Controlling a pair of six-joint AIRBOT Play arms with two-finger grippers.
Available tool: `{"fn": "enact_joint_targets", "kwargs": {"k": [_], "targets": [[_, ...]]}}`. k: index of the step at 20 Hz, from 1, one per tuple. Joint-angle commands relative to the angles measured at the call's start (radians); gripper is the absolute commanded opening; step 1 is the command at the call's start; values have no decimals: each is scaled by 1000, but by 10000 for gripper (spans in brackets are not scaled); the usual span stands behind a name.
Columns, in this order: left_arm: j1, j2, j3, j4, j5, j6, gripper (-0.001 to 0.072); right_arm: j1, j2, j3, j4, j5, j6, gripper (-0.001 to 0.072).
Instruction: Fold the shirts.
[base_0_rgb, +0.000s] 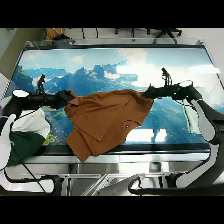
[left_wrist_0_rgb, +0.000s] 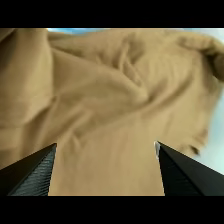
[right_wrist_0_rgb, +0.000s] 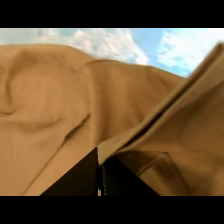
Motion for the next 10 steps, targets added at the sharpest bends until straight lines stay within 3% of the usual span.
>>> {"fn": "enact_joint_targets", "kwargs": {"k": [1, 2, 3, 4, 5, 10], "targets": [[9, -51, 92, 3, -211, -90, 687, -3, -21, -5, -19, -3, -2, 16], [1, -39, 85, 3, -233, -92, 687, -3, -21, -5, -18, -3, -2, 19], [-14, -18, 62, 3, -236, -92, 687, -4, -21, -5, -18, -3, -2, 86], [-26, 5, 35, 8, -227, -91, 687, -8, -20, -4, -18, 6, -2, 301], [-34, 32, 3, 39, -210, -92, 687, -19, -14, -4, -18, 37, 5, 375], [43, 98, -36, 135, -160, -92, 687, -176, 85, -8, -55, 269, 117, 371]]}}
